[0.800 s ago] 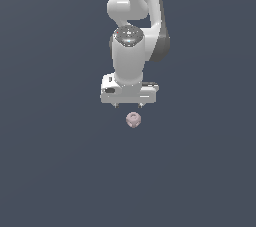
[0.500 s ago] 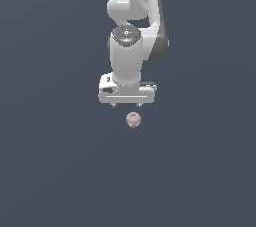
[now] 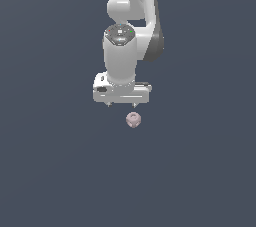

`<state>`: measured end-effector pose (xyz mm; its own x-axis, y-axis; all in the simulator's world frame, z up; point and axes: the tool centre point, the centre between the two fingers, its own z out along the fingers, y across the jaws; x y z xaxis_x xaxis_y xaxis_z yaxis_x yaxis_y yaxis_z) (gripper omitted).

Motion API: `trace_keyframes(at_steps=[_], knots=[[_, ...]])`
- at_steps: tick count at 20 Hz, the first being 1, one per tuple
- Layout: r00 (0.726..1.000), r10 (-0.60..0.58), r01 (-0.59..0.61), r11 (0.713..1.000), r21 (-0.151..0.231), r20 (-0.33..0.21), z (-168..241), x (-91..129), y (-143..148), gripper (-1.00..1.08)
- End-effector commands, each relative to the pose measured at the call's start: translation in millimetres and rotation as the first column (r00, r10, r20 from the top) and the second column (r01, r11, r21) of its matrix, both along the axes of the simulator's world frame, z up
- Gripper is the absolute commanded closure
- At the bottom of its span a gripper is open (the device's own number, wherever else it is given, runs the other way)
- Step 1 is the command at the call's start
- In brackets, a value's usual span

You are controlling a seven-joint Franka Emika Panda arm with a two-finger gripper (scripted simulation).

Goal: Pick up the object and move it to a goal position.

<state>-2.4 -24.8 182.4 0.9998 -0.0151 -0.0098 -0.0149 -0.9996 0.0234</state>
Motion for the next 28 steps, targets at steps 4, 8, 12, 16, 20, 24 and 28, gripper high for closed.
trace_keyframes(at_steps=[4, 8, 12, 16, 20, 24, 28], knots=[[0.999, 0.044, -0.044, 0.999, 0.000, -0.001, -6, -1, 3, -0.92], [0.994, 0.106, -0.106, 0.994, 0.000, -0.002, -15, -2, 7, -0.92], [0.981, 0.193, -0.193, 0.981, 0.002, -0.003, -26, -3, 13, -0.92], [0.953, 0.303, -0.303, 0.953, 0.005, -0.003, -41, -6, 21, -0.92], [0.907, 0.421, -0.421, 0.907, 0.010, -0.002, -57, -9, 31, -0.92], [0.855, 0.518, -0.518, 0.855, 0.015, 0.001, -71, -13, 39, -0.92], [0.808, 0.589, -0.589, 0.808, 0.019, 0.004, -81, -16, 46, -0.92]])
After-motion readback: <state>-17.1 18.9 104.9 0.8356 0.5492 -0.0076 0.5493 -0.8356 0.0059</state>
